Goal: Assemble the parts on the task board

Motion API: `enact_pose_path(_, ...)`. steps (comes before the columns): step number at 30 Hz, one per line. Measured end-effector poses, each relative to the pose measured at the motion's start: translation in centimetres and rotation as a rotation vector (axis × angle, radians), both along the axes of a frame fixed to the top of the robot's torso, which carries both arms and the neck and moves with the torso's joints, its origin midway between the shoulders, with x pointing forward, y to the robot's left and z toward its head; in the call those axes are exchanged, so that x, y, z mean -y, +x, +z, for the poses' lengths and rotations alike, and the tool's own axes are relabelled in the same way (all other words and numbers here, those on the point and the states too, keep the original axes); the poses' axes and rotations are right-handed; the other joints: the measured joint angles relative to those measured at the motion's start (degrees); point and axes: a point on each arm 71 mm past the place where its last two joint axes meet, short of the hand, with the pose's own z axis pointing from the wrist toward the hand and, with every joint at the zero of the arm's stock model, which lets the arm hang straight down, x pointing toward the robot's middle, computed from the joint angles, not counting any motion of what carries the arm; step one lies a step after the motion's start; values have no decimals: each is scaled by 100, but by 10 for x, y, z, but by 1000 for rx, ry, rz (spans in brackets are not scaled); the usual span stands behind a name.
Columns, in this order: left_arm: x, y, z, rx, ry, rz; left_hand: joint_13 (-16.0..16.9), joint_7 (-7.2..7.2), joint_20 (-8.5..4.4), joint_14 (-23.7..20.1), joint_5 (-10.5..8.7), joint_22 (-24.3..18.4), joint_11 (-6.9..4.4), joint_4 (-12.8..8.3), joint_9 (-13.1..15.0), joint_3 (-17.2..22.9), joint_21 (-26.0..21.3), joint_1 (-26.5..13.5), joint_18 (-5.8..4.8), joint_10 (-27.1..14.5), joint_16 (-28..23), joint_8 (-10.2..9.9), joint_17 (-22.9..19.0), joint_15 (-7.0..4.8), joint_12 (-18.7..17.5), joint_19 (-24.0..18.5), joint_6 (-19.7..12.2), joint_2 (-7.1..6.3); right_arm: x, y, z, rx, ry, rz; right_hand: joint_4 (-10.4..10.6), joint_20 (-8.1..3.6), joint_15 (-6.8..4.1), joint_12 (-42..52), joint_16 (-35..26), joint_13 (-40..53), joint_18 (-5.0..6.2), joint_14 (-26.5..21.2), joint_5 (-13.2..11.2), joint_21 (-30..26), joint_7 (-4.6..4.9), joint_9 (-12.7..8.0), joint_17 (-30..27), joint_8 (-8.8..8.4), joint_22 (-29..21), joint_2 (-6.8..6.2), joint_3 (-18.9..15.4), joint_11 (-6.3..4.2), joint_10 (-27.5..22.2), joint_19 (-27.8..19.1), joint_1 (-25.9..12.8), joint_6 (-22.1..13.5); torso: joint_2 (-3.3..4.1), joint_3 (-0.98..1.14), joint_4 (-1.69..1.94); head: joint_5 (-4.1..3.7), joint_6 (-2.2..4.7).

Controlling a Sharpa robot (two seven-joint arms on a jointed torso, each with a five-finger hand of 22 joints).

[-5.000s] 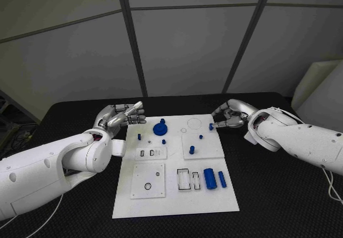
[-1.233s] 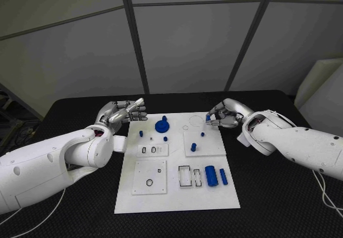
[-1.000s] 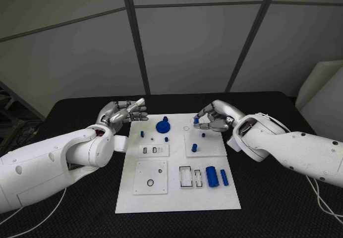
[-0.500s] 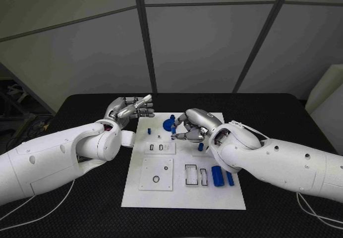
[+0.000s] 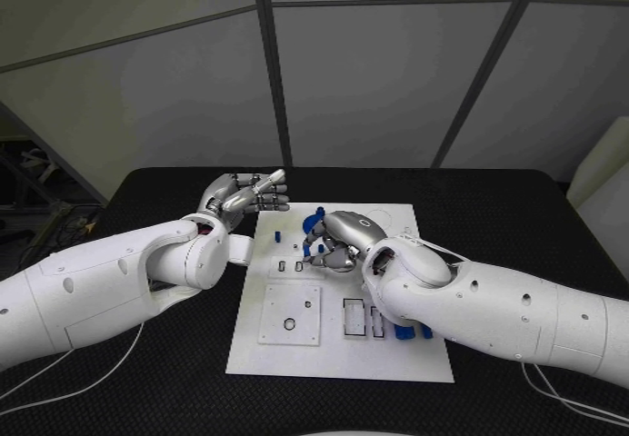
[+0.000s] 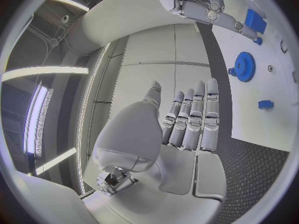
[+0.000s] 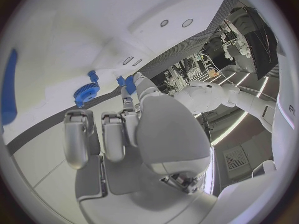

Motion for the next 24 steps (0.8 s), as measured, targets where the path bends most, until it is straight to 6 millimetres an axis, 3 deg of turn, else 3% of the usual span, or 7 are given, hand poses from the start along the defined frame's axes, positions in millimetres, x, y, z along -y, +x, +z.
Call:
enact_pose_path(14,1,0,0,-1,0,-1,0,20,0,0,0,0,0,-17,0,17,0,0,0,0,-30,0,5,0,0,0,20,0,-6,-5,-19,-24,-81,5,-1,0,0,-22,0,3,0,0,-32,0,-1,47,4,0,0,-22,-1,0,0,0,-21,-1,-1,5,-10,57,-62)
enact_pose_path(24,1,0,0,-2,-1,-2,0,21,0,0,0,0,0,-17,0,17,0,0,0,0,-30,1,5,0,0,0,20,0,-7,-3,-21,-20,-97,7,0,0,0,-22,0,8,0,0,-47,0,-7,56,3,-9,0,-31,-2,0,0,0,-30,-7,-4,6,-9,70,-82)
